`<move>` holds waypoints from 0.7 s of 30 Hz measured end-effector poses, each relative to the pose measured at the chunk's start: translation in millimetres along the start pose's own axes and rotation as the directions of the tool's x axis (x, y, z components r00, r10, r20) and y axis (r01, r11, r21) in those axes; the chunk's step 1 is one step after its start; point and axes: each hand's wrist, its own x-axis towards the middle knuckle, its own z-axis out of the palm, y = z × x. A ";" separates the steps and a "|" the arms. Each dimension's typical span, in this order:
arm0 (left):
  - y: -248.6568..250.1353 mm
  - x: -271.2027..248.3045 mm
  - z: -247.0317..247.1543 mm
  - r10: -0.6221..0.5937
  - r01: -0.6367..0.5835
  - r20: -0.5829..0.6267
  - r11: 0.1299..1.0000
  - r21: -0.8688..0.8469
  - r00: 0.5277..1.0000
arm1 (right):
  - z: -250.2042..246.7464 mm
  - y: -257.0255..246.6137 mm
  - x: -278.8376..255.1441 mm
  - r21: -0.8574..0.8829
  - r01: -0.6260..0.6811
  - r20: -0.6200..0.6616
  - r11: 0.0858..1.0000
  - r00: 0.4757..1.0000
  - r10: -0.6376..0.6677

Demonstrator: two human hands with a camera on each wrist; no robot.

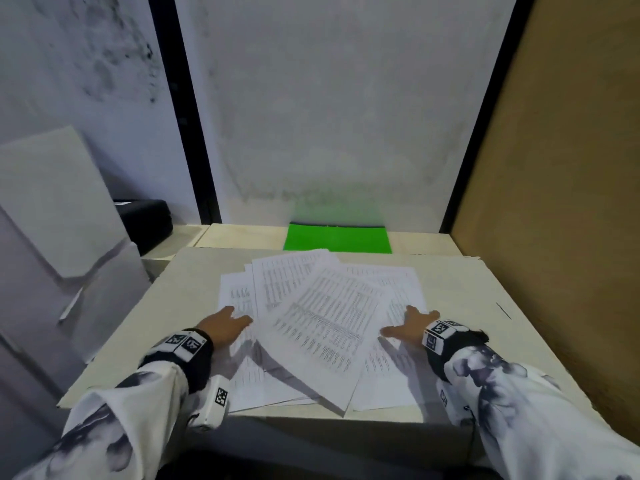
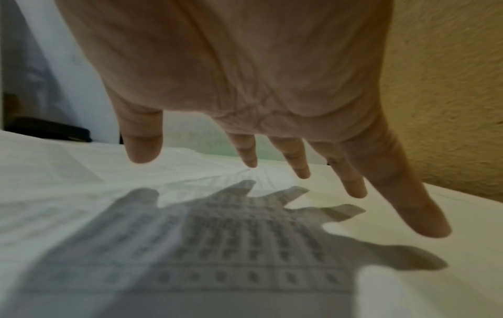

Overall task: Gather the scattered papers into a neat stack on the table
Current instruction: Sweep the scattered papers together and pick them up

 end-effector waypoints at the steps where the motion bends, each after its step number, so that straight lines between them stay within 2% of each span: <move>1: -1.2 3.7 -0.2 -0.029 0.029 -0.012 0.999 -0.013 1.000 | -11.7 -1.9 -27.6 0.001 -0.029 -0.002 1.000 1.000 0.029; 3: 3.3 6.7 0.5 -0.079 0.079 -0.043 0.997 -0.006 0.996 | -20.3 -5.0 -59.1 0.022 -0.072 0.000 0.997 0.997 0.072; 5: 13.4 6.7 5.3 -0.100 0.102 -0.060 0.995 0.023 0.993 | -19.1 -14.2 -65.8 0.022 -0.063 0.015 0.998 0.998 0.062; 8: 33.6 -4.7 24.4 -0.032 0.046 -0.082 0.984 0.172 0.996 | 3.7 -23.4 -28.3 0.034 -0.062 0.026 0.997 0.998 0.061; 10: 45.4 -12.9 43.6 0.044 -0.014 -0.088 0.948 0.318 0.995 | 0.9 -36.9 -53.6 0.028 -0.028 0.056 0.999 0.998 0.027; 12: 57.1 -18.7 57.7 0.090 -0.067 -0.043 0.922 0.381 0.995 | -0.9 -45.7 -78.3 -0.040 -0.022 0.052 0.999 0.998 0.025; 14: 63.7 -18.3 56.8 0.113 -0.107 0.004 0.923 0.370 0.994 | -3.9 -47.4 -88.4 -0.053 0.008 0.046 0.999 0.999 -0.006; 16: 59.6 -10.0 44.9 0.098 -0.093 -0.003 0.952 0.292 0.995 | -12.2 -40.2 -92.1 -0.048 0.010 0.006 0.999 1.000 -0.010; 18: 49.8 -2.7 28.6 0.053 -0.035 -0.083 0.978 0.206 0.995 | -21.9 -27.7 -88.6 0.000 -0.030 -0.027 1.000 0.999 0.030; 21: 42.3 0.2 16.0 0.058 0.040 -0.289 0.946 0.320 0.956 | -25.1 -13.4 -63.0 0.107 -0.137 -0.094 0.985 0.985 0.147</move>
